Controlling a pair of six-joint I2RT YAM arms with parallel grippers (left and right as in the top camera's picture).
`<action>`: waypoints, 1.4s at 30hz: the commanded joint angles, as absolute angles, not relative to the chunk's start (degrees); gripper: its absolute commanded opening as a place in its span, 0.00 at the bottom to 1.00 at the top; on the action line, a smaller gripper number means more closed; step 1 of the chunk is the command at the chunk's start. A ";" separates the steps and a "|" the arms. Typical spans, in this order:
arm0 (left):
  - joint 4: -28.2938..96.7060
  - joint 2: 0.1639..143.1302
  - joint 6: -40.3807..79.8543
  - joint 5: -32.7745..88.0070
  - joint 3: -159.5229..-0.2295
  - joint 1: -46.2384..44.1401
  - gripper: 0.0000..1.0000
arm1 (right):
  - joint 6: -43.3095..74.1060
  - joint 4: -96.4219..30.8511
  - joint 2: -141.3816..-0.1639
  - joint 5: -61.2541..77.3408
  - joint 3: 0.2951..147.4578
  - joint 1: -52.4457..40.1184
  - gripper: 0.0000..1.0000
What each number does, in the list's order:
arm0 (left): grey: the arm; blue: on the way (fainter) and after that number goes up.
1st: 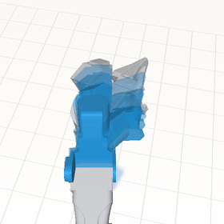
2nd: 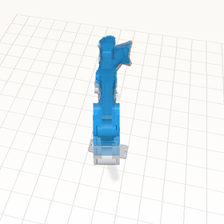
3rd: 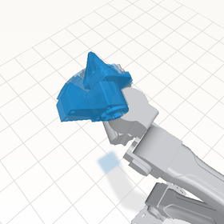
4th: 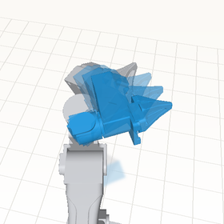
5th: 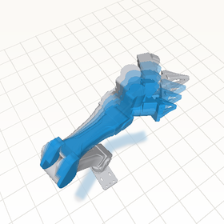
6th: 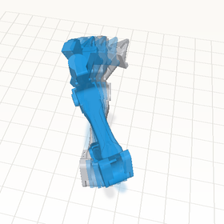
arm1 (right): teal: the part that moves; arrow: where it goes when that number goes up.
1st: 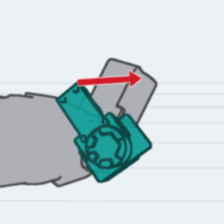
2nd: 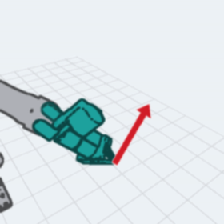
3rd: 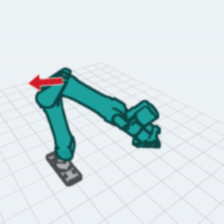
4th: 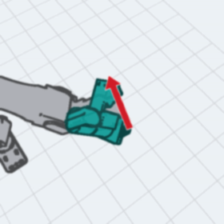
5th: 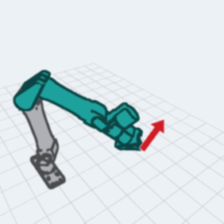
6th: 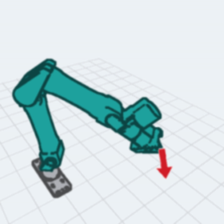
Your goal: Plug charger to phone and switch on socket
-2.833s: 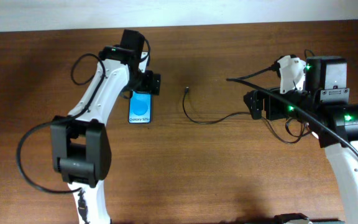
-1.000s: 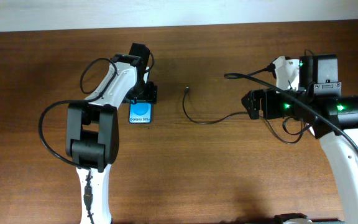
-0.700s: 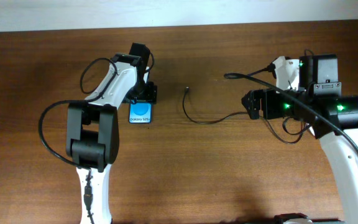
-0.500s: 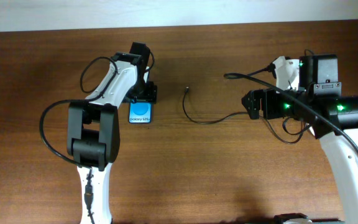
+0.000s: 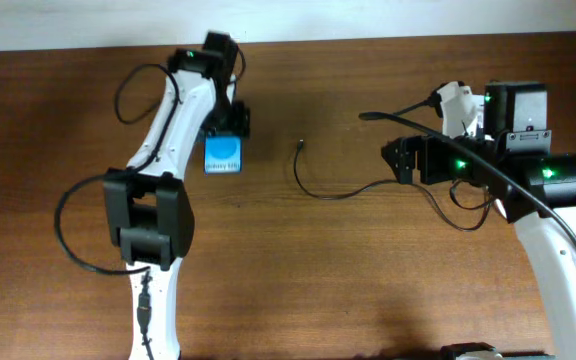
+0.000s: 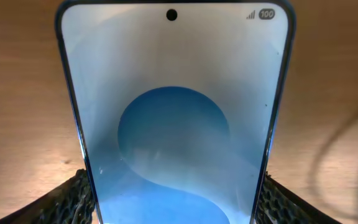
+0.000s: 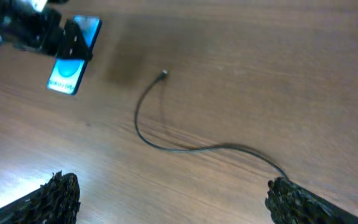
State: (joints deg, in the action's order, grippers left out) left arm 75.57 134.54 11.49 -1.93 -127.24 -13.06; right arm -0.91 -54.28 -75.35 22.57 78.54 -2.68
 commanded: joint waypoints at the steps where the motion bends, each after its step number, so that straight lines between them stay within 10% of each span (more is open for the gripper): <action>1: 80.03 133.38 15.25 0.32 -140.00 -12.49 0.00 | 3.27 -52.56 -75.37 25.71 79.42 -2.98 0.99; 16: 85.12 133.38 38.20 9.30 -146.02 -9.15 0.00 | 29.52 -39.16 -90.80 28.95 80.95 -4.73 0.81; 31: 84.93 133.38 38.20 9.30 -146.02 -9.15 0.00 | 30.26 -59.59 -133.84 33.87 122.83 -15.03 0.64; 42: 86.56 133.38 38.11 9.45 -146.02 -9.15 0.00 | 14.26 -68.64 -133.97 31.14 122.85 -14.94 0.83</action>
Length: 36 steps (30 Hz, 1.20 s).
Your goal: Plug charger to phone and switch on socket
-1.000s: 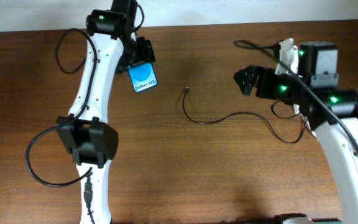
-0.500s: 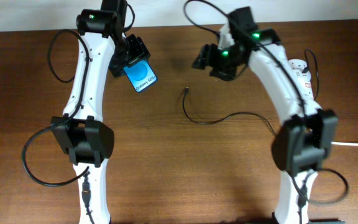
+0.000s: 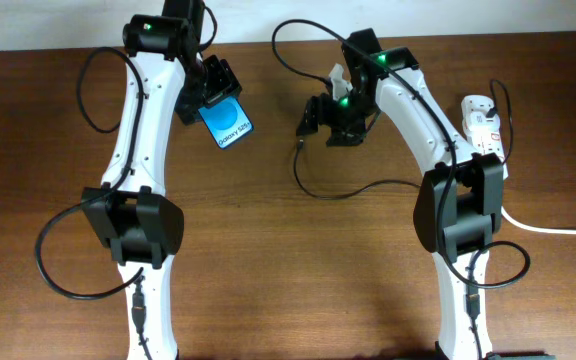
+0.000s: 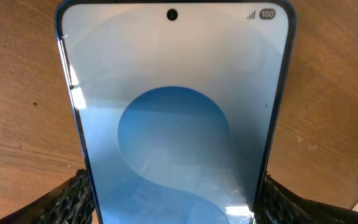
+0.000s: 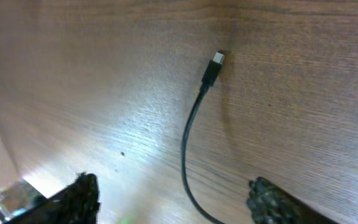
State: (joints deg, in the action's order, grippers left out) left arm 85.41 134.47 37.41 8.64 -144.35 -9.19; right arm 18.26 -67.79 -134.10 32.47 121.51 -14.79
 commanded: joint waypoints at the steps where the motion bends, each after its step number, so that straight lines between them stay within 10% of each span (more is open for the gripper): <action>1: 86.83 133.38 38.06 9.47 -146.02 -9.15 0.00 | 14.11 -68.79 -133.97 30.79 122.85 -14.94 0.83; 13: 90.13 133.38 36.18 11.00 -146.02 -9.19 0.00 | 13.91 -68.34 -133.97 30.68 122.85 -14.87 1.00; 36: 90.15 133.38 35.51 10.98 -146.02 -9.19 0.00 | 13.91 -68.34 -133.99 27.55 122.85 -14.94 0.99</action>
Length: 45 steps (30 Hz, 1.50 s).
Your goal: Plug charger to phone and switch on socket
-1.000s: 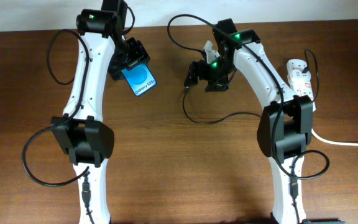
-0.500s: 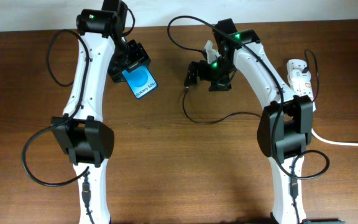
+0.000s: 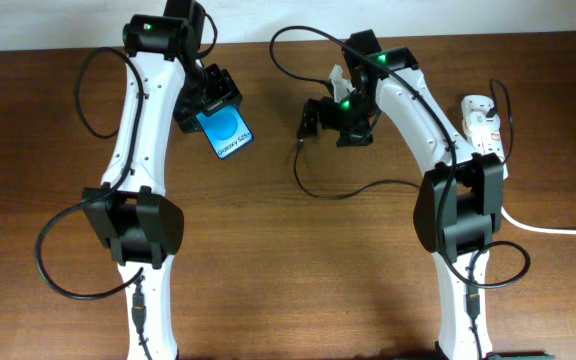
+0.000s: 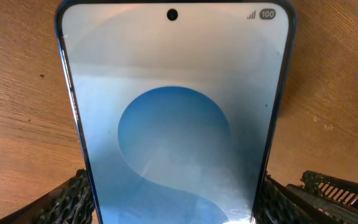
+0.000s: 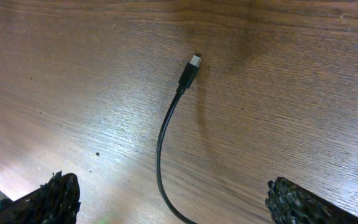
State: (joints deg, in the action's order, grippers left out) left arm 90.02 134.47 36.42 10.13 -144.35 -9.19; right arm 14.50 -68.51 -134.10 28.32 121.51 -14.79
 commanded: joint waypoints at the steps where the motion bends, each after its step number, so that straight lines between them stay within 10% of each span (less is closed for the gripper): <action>1: 90.13 133.38 35.51 10.98 -146.02 -9.19 0.00 | 13.91 -68.34 -133.99 27.55 122.85 -14.94 0.98; 45: 85.12 133.84 36.45 7.25 -145.97 -5.21 0.00 | 13.93 -66.43 -133.99 27.83 122.85 -15.00 0.98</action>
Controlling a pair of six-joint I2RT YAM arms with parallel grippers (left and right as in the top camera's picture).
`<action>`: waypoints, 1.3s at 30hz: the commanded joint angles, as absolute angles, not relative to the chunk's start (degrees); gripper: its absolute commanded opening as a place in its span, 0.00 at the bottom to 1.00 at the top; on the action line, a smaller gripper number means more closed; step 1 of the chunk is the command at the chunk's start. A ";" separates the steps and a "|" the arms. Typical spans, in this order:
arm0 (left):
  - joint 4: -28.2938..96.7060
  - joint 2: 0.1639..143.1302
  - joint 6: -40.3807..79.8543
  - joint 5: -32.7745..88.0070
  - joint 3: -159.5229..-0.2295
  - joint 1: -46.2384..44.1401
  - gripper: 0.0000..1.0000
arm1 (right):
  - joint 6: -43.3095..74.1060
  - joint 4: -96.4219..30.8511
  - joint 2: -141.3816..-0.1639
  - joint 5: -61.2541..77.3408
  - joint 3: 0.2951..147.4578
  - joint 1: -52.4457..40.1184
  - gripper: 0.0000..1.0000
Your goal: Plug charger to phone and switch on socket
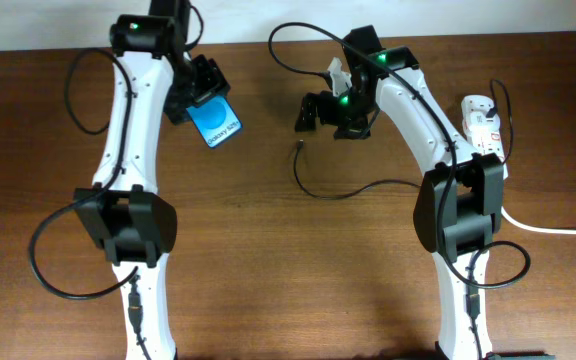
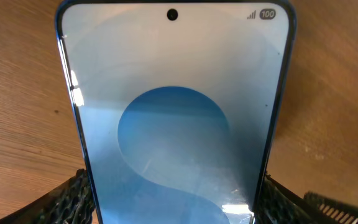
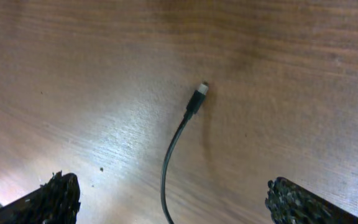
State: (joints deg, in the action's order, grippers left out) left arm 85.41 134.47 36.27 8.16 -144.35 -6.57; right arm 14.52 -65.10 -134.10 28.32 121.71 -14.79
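The phone [image 2: 173,118], blue screen lit, fills the left wrist view. My left gripper [image 2: 173,211] is shut on its lower end, one finger [image 2: 67,196] on each side. Overhead, the phone [image 1: 216,124] hangs tilted over the far left of the table, held by the left gripper [image 1: 201,102]. The black charger cable [image 1: 320,193] lies on the wood, its plug [image 1: 299,147] free. My right gripper [image 1: 311,112] hovers open above the plug [image 3: 197,97], with nothing between its fingers [image 3: 58,196]. The white socket strip [image 1: 483,124] lies at the far right.
The brown wooden table [image 1: 268,280] carries the cable's loop in its middle. A white lead [image 1: 558,228] runs from the socket strip off the right edge. A pale wall borders the far edge of the table.
The left gripper has shifted the phone a little left and toward the far edge. The right gripper stands a little higher over the plug, which looks smaller in its view. Both grips unchanged.
First the left gripper held the phone low near mid-table, while the right arm was drawn back at the right. Then the phone was lifted at the far left and the right gripper stood open over the cable's plug. Both have only shifted slightly since.
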 commanded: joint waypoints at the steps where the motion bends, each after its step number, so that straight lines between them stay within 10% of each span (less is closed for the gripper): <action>1: 85.14 134.06 36.45 7.25 -145.97 -4.99 0.00 | 13.93 -65.98 -133.99 28.25 122.85 -15.00 0.99; 14: 84.95 134.15 36.45 9.67 -145.38 -2.07 0.00 | 30.39 -62.08 -138.91 22.81 122.80 -16.67 0.91; 24: 84.90 134.15 36.45 10.94 -145.38 -1.96 0.00 | 38.04 -58.48 -141.08 18.79 122.67 -20.03 0.62; 39: 86.63 134.15 39.92 11.38 -145.32 -1.98 0.00 | 36.01 -58.89 -141.10 18.63 122.67 -20.23 0.61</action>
State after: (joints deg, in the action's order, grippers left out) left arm 86.46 134.50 37.41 10.20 -144.35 -2.17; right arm 36.77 -58.67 -140.22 19.31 121.73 -20.03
